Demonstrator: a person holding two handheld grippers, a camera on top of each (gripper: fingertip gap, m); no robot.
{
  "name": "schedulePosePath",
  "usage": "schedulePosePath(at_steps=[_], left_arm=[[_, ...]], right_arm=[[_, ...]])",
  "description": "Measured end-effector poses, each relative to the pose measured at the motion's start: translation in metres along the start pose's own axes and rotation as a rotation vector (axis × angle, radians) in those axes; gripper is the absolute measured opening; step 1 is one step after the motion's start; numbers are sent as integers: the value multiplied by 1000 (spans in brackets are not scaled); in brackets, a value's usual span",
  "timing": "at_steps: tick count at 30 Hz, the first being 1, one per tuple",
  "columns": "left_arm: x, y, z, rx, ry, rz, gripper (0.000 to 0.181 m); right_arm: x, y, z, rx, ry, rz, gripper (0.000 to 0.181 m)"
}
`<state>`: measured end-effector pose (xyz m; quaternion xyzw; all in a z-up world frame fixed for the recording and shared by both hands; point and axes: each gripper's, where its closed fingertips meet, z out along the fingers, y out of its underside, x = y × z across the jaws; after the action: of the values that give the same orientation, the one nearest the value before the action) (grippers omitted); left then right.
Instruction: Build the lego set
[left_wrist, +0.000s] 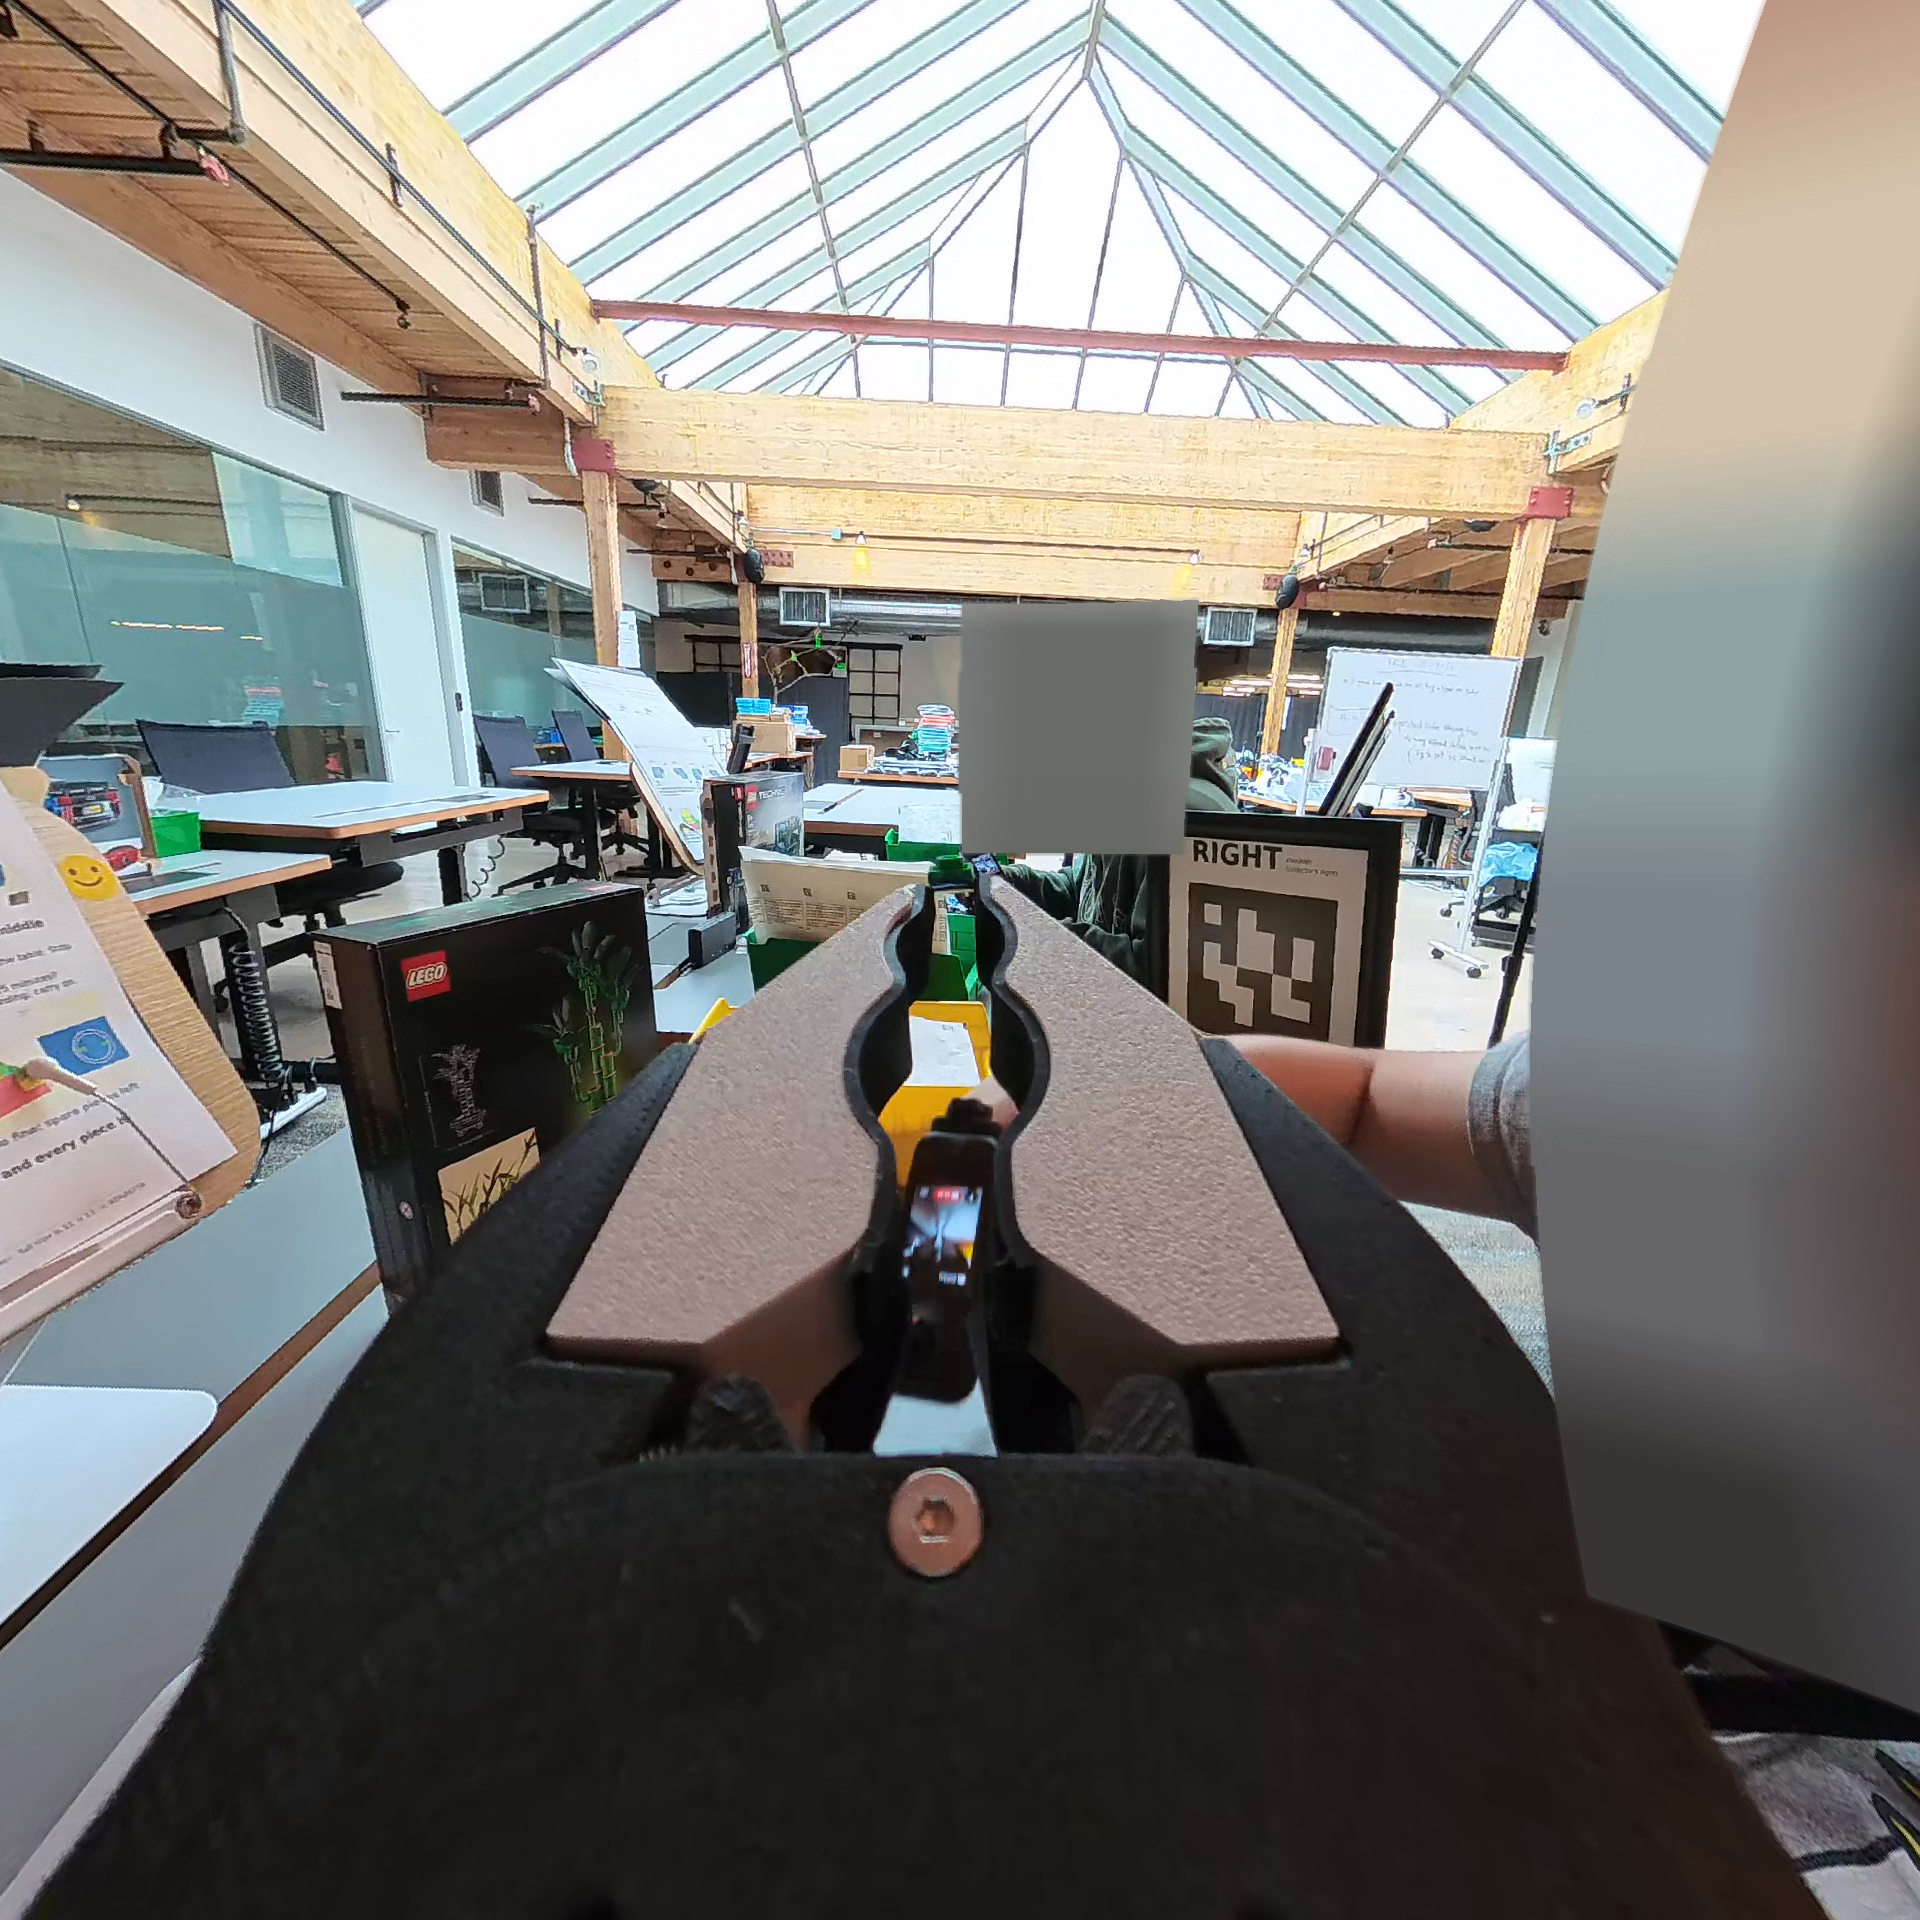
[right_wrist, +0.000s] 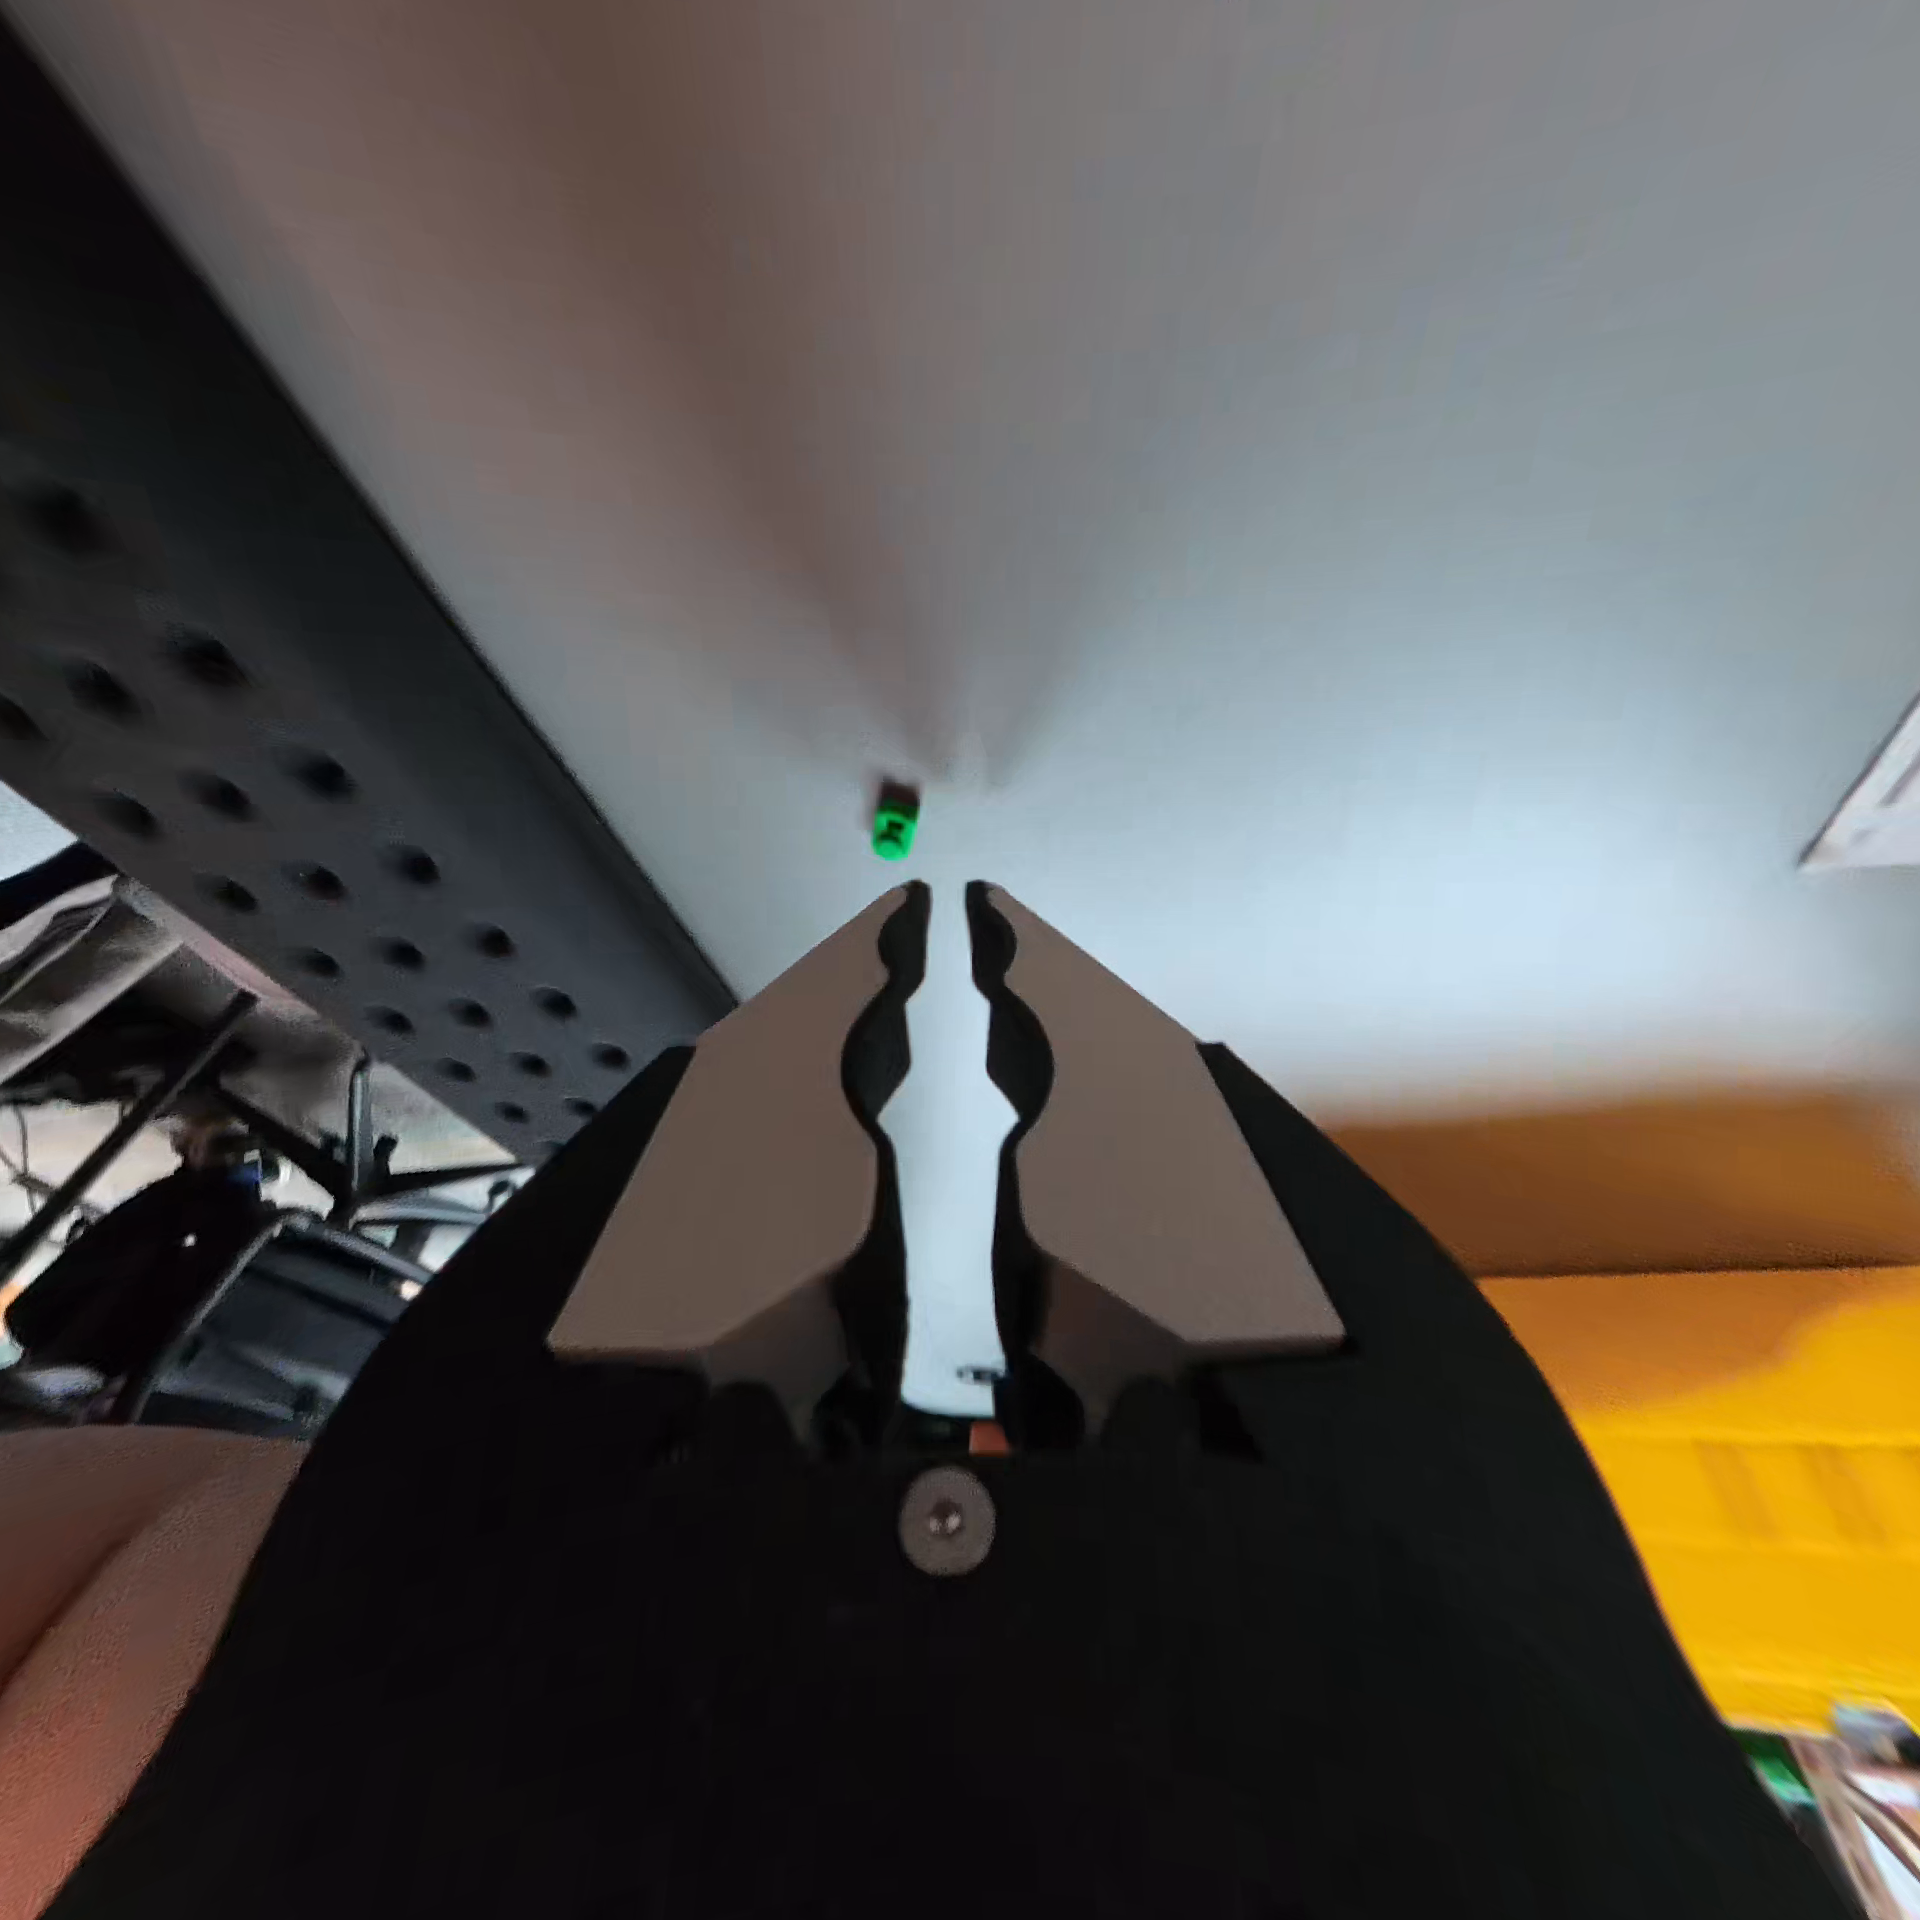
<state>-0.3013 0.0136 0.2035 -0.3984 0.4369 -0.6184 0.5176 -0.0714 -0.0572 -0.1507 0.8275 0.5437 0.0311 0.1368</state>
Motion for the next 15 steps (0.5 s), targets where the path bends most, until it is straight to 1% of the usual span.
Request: schedulePosePath(at_steps=[1, 2, 4, 7, 12, 15], left_arm=[[0, 0, 0, 1, 1, 0, 5], [0, -1, 0, 2, 1, 1, 5], [0, -1, 0, 3, 0, 1, 5], [0, 1, 1, -1, -3, -1, 5], [-1, 5, 4, -16, -6, -1, 5], [-2, 8, 7, -26, -5, -5, 5]], right_arm=[[2, 6, 4, 36, 8, 0, 2], [6, 9, 8, 82, 31, -2, 0], [1, 10, 16, 176, 7, -3, 0], [-8, 2, 11, 353, -12, -10, 0], [-3, -1, 12, 473, 72, -6, 0], [-8, -5, 11, 541, 64, -6, 0]])
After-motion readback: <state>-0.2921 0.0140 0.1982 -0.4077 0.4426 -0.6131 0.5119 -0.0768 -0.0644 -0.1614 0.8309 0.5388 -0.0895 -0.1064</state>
